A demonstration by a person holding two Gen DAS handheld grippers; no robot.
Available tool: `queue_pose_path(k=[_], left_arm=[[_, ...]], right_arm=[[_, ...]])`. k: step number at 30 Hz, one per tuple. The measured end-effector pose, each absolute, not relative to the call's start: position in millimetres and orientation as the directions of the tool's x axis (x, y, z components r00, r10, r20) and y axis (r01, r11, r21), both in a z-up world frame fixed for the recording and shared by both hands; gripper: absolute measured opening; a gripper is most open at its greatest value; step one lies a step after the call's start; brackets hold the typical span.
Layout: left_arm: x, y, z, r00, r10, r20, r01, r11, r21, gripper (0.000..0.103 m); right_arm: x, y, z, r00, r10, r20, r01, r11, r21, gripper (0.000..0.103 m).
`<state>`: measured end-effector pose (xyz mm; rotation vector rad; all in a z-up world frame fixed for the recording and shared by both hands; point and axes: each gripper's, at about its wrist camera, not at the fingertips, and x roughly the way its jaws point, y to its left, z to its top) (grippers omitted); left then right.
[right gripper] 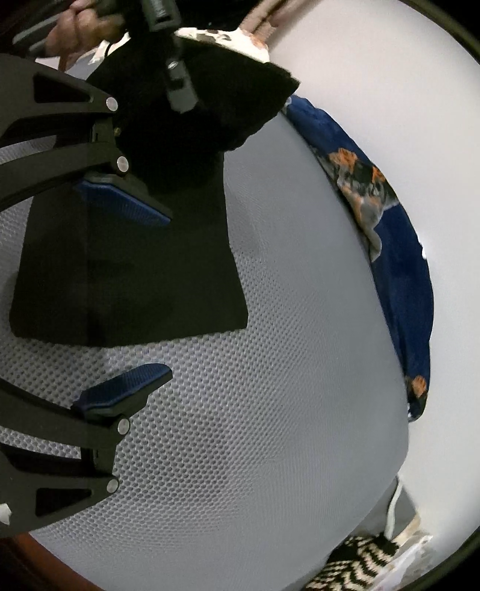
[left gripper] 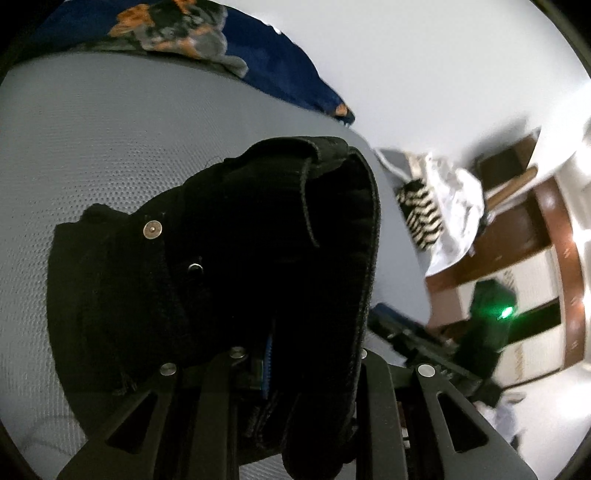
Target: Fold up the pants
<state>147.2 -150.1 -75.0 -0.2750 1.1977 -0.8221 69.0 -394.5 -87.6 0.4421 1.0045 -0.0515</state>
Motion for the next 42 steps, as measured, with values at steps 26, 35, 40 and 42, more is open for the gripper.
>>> queue_pose_path(k=[26, 35, 40, 42], left_arm=[[110, -157, -62, 0.28, -0.638, -0.717, 0.582, 0.707, -0.401, 0.073], [133, -66, -91, 0.395, -0.51, -0.764, 0.366, 0.85, -0.378, 0.073], [133, -41, -109, 0.412, -0.437, -0.799, 0.282, 0.896, -0.344, 0.073], [131, -35, -117, 0.407, -0.417, -0.813, 0.258, 0.906, -0.335, 0.073]], right_arm=[[71, -401, -99, 0.533, 0.264, -0.804, 0.22, 0.874, 0.432, 0.075], [104, -392, -121, 0.427, 0.495, -0.757, 0.036, 0.827, 0.561, 0.075], [120, -397, -129, 0.406, 0.555, -0.726, -0.027, 0.801, 0.597, 0.073], [125, -396, -131, 0.397, 0.573, -0.717, -0.054, 0.795, 0.605, 0.073]])
